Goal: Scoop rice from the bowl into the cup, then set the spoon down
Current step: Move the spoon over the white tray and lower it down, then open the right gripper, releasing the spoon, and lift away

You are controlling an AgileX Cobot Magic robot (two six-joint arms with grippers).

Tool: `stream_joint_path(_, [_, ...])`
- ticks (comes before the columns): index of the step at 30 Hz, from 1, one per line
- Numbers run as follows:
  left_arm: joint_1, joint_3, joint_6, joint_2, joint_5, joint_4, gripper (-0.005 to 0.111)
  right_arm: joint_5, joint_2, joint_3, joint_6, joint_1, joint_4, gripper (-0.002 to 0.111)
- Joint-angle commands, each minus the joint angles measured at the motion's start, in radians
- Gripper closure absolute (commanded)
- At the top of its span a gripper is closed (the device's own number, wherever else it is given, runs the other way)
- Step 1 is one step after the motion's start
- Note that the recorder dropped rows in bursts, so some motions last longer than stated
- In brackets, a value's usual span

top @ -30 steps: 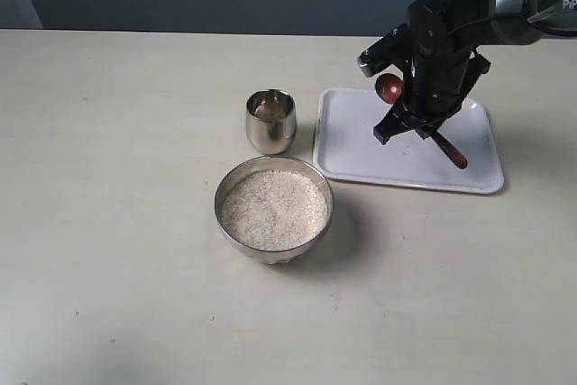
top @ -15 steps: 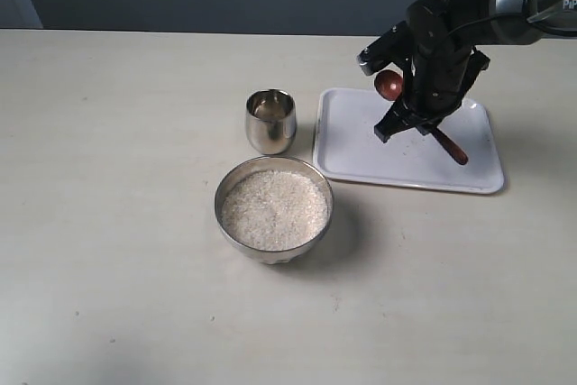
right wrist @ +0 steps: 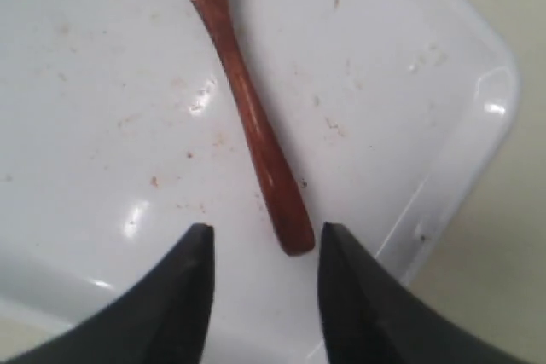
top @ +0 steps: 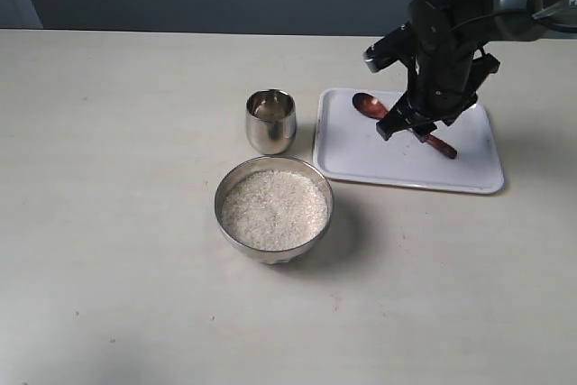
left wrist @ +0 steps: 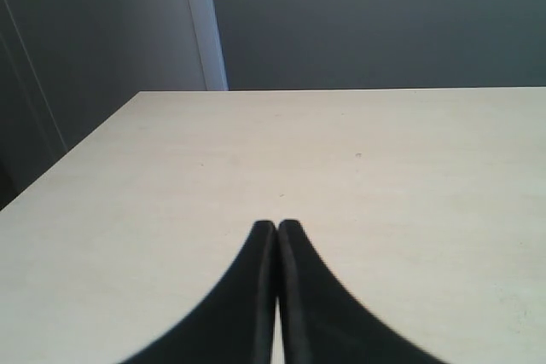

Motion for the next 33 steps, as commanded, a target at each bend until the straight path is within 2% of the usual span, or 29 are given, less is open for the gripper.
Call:
stream_joint_path(1, [-0.002,-0.003,-0.003,-0.004,-0.011,0.000,0.106,0.037,-0.078,-0.002,0.014,-0.005,0.032,0.092])
stream_joint_path(3, [-0.002,-0.003,-0.003,-0.004,-0.011,0.000,0.106,0.051,-0.114,-0.002,0.014,-0.005,0.060,0.106])
stream_joint_path(4, [-0.002,-0.003,-0.003,-0.004,-0.011,0.000,0.106,0.066,-0.137,-0.002,0.014,-0.005,0.072,0.109])
stream_joint_path(12, [-0.002,-0.003,-0.003,-0.004,-0.011,0.000,0.106,0.165,-0.365,0.022,0.003,0.007,0.246,0.109])
stream_joint_path(22, [-0.002,-0.003,-0.003,-0.004,-0.011,0.000,0.106,0.123,-0.758,0.135,0.020,0.141,0.266,0.109])
stream_joint_path(28, [-0.002,-0.003,-0.003,-0.004,-0.011,0.000,0.106,0.170,-0.930,0.243,0.087,0.194,0.260,0.109])
stream_joint_path(33, [-0.002,-0.003,-0.003,-0.004,-0.011,0.000,0.106,0.275,-1.065,0.353,0.131,0.196,0.243,0.109])
